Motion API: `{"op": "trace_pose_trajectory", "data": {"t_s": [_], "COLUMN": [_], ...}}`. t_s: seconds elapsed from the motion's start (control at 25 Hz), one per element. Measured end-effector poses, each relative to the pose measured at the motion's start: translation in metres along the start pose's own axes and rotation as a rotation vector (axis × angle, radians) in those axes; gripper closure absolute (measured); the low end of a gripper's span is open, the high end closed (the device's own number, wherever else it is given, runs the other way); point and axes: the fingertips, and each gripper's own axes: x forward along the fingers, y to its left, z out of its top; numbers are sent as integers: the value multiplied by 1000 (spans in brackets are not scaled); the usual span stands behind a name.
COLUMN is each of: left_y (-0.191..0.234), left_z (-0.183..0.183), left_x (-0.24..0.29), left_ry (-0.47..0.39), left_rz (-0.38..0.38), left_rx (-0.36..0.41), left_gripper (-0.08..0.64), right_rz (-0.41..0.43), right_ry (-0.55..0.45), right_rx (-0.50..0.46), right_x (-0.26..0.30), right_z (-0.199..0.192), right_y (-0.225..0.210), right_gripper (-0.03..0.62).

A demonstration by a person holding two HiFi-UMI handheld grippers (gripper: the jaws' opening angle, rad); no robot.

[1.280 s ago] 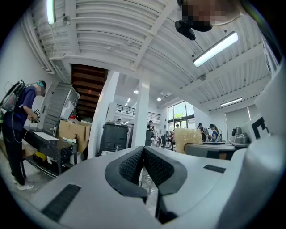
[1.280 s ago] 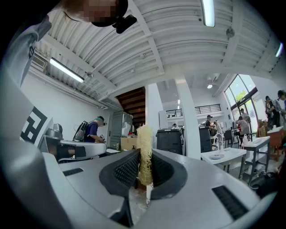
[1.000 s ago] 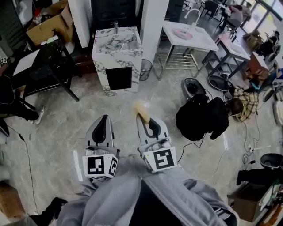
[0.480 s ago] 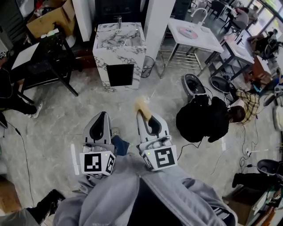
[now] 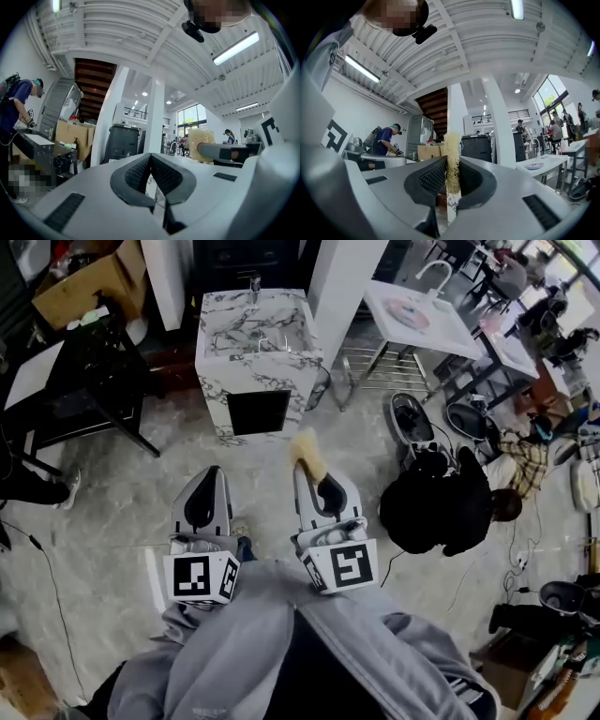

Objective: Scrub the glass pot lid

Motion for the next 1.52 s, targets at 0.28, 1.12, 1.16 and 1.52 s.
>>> {"op": "trace_pose_trajectory", "data": {"t_s": [0.28, 1.12, 1.16, 1.52], "left_y": [68, 168, 174, 205], "left_z": [8, -12, -15, -17], "left_x": [94, 236, 241, 357], "left_ry": [12, 20, 16, -20], "left_rz": [-59, -131, -119, -17], "left_rx": [0, -29, -32, -30], "left_gripper": [546, 546, 546, 546], "right_rz": [-72, -104, -87, 23], "right_ry": [41, 53, 49, 31], "right_rx": [37, 35, 33, 14], "right_x": [101, 274, 284, 400], "right_z": [-15, -52, -55, -64], "right_y": [-16, -48, -50, -124], "right_gripper": [532, 532, 532, 532]}}
